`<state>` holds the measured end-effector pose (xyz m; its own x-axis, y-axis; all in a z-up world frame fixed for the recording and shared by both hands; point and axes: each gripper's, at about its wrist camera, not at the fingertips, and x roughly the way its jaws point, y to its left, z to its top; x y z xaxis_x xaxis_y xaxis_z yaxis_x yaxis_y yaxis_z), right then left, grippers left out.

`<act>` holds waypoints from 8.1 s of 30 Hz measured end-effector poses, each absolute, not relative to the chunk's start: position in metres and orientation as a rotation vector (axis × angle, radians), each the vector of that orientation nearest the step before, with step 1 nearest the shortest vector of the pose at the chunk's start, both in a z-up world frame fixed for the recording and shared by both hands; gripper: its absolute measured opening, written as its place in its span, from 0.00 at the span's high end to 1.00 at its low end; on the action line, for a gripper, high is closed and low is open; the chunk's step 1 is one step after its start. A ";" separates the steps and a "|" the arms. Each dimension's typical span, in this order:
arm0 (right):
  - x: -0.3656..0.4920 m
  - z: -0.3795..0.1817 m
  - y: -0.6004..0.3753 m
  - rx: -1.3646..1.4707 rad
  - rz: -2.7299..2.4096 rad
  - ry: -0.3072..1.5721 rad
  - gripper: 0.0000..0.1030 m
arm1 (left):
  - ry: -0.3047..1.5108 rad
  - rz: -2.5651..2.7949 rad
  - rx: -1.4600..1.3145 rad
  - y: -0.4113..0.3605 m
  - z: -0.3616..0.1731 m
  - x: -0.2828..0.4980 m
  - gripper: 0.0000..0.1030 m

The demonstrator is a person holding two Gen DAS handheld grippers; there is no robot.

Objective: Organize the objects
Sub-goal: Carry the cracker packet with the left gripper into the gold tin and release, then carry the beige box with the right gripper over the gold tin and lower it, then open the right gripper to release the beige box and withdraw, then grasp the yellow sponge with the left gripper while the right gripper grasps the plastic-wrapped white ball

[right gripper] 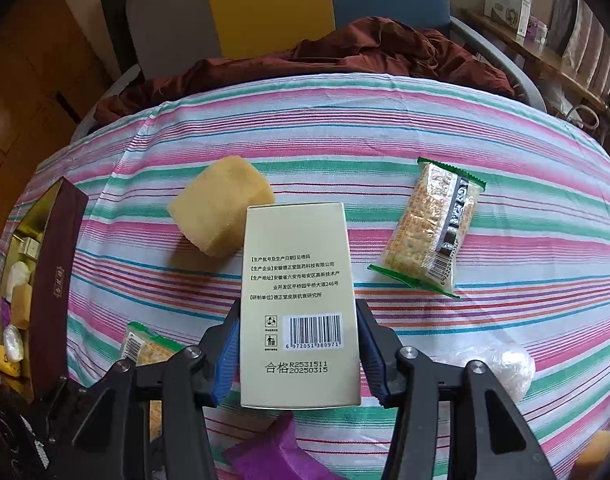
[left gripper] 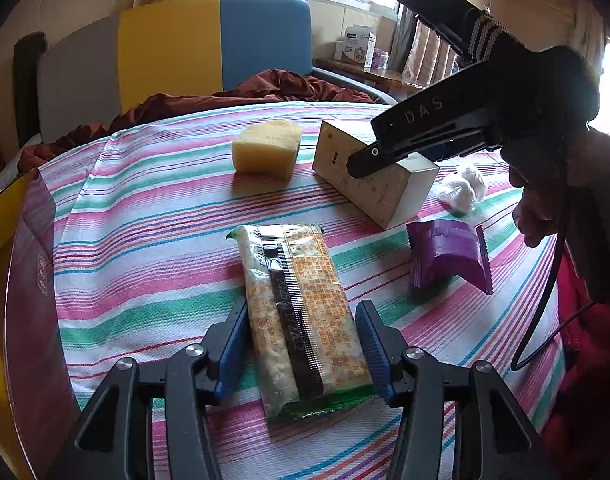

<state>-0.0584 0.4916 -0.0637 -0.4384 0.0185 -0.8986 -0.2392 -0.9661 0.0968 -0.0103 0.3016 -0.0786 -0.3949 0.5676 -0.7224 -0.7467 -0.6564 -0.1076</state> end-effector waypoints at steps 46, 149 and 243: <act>-0.056 -0.075 0.484 -1.583 2.475 0.146 0.52 | 0.107 2.272 -0.903 0.215 0.011 -0.021 0.55; -0.062 0.032 0.197 -1.618 3.004 -0.107 0.52 | 0.113 2.794 -1.056 0.001 0.002 -0.045 0.41; 0.052 -0.045 0.604 -0.954 2.066 1.256 0.37 | 0.346 2.271 -0.993 0.267 0.007 -0.026 0.38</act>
